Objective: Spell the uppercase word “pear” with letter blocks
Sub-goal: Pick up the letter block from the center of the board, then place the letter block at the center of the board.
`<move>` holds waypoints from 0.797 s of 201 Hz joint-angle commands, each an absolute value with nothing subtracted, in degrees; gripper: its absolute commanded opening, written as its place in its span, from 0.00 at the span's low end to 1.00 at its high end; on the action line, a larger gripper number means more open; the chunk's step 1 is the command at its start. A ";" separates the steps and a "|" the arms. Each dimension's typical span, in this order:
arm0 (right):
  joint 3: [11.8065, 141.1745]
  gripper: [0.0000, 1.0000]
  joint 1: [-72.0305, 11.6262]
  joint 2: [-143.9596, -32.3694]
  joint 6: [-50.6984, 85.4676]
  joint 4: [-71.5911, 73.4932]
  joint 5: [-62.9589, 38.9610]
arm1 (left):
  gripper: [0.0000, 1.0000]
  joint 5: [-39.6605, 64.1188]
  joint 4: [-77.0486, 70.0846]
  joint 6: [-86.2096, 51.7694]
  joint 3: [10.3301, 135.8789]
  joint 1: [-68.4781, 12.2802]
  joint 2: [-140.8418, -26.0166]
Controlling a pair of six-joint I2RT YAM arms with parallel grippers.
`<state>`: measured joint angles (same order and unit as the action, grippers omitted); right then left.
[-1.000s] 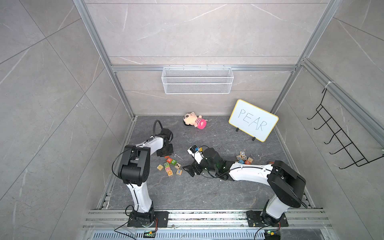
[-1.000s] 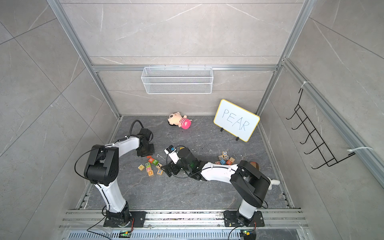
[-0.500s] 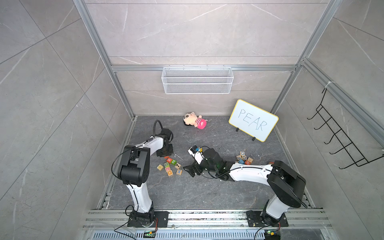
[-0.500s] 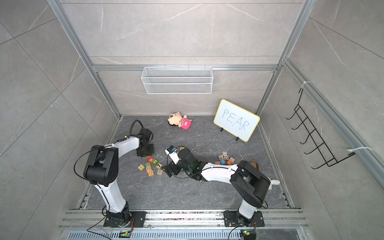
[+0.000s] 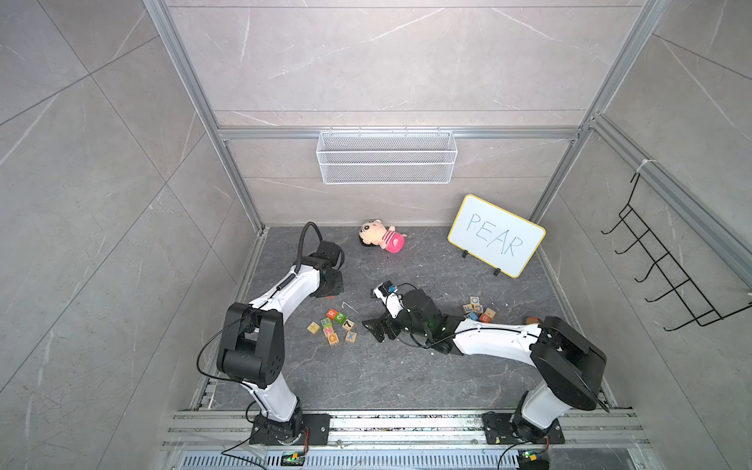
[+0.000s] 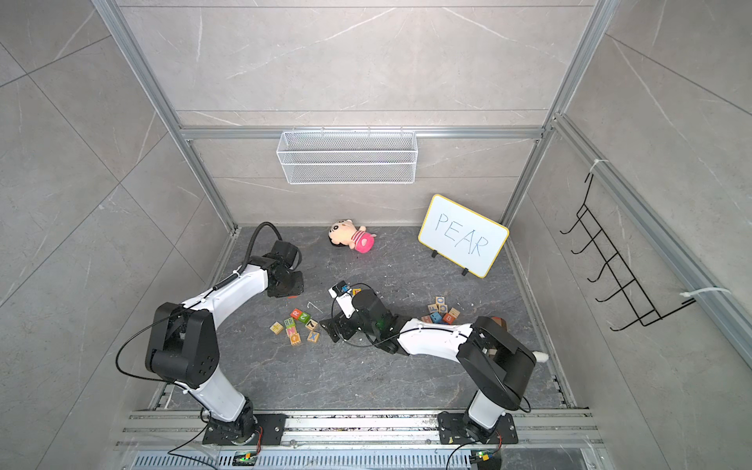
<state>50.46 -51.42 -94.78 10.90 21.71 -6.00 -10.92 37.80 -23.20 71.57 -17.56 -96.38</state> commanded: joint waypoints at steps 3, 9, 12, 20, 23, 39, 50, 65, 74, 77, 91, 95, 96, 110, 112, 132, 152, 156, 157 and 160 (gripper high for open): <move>49.44 0.99 -49.59 -93.33 14.62 22.11 -5.98 | 0.28 -12.38 40.64 -24.58 73.30 -18.93 -93.44; 49.27 0.99 -49.02 -93.34 15.10 22.34 -6.17 | 0.28 -12.49 40.82 -24.79 73.30 -19.26 -93.20; 49.19 0.99 -48.86 -93.34 15.25 22.44 -6.42 | 0.28 -12.68 40.86 -24.85 73.30 -19.46 -92.99; 49.04 0.99 -48.31 -93.21 15.59 22.73 -6.91 | 0.28 -12.70 40.87 -25.03 73.21 -19.80 -92.59; 48.97 0.99 -48.24 -93.24 15.70 22.72 -7.01 | 0.28 -12.64 40.87 -25.05 73.21 -20.02 -92.54; 48.97 0.99 -47.45 -93.34 16.42 22.50 -6.97 | 0.28 -12.75 41.46 -25.26 73.54 -20.54 -92.27; 48.87 0.99 -47.03 -93.32 16.76 22.48 -6.82 | 0.28 -12.83 41.70 -25.48 73.64 -21.02 -92.02; 48.48 0.99 -46.37 -93.00 17.44 22.54 -6.48 | 0.28 -13.07 41.84 -25.84 73.56 -21.82 -91.58; 48.08 0.99 -45.96 -92.85 17.82 22.88 -6.43 | 0.28 -13.09 41.77 -26.14 73.56 -22.33 -91.34; 48.03 0.99 -45.80 -92.82 17.95 22.95 -6.42 | 0.28 -13.13 41.75 -26.22 73.56 -22.51 -91.26; 47.60 0.99 -45.24 -92.60 18.26 23.28 -6.41 | 0.27 -13.09 41.90 -26.45 73.90 -23.38 -91.22; 47.63 0.99 -44.99 -92.58 18.28 23.29 -6.46 | 0.28 -13.03 41.92 -26.60 73.99 -23.65 -91.22; 47.64 0.99 -45.00 -92.57 18.28 23.29 -6.48 | 0.28 -13.02 41.88 -26.57 74.04 -23.74 -91.23; 47.48 0.99 -44.27 -92.47 18.80 23.28 -6.81 | 0.28 -12.84 41.92 -27.05 74.42 -24.79 -91.22; 47.42 0.99 -44.17 -92.39 18.88 23.31 -6.89 | 0.28 -12.83 41.88 -27.13 74.48 -24.92 -91.27; 46.61 0.99 -43.48 -91.61 19.05 23.92 -6.85 | 0.27 -12.69 41.71 -27.75 75.76 -26.88 -91.79; 46.43 0.99 -43.07 -90.32 18.66 22.89 -6.01 | 0.27 -12.75 41.75 -28.66 77.99 -29.64 -92.73; 46.57 0.99 -42.98 -89.99 18.49 22.44 -5.72 | 0.27 -12.74 41.69 -28.86 78.63 -30.09 -92.99; 46.58 0.99 -42.94 -89.91 18.47 22.34 -5.63 | 0.27 -12.66 41.67 -28.93 78.69 -30.29 -92.99; 46.57 0.99 -42.90 -89.57 18.33 22.02 -5.36 | 0.27 -12.65 41.60 -29.04 79.15 -30.69 -93.25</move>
<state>47.05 -43.40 -92.75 18.04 22.52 -6.37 -12.01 41.41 -27.00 74.89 -27.81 -93.56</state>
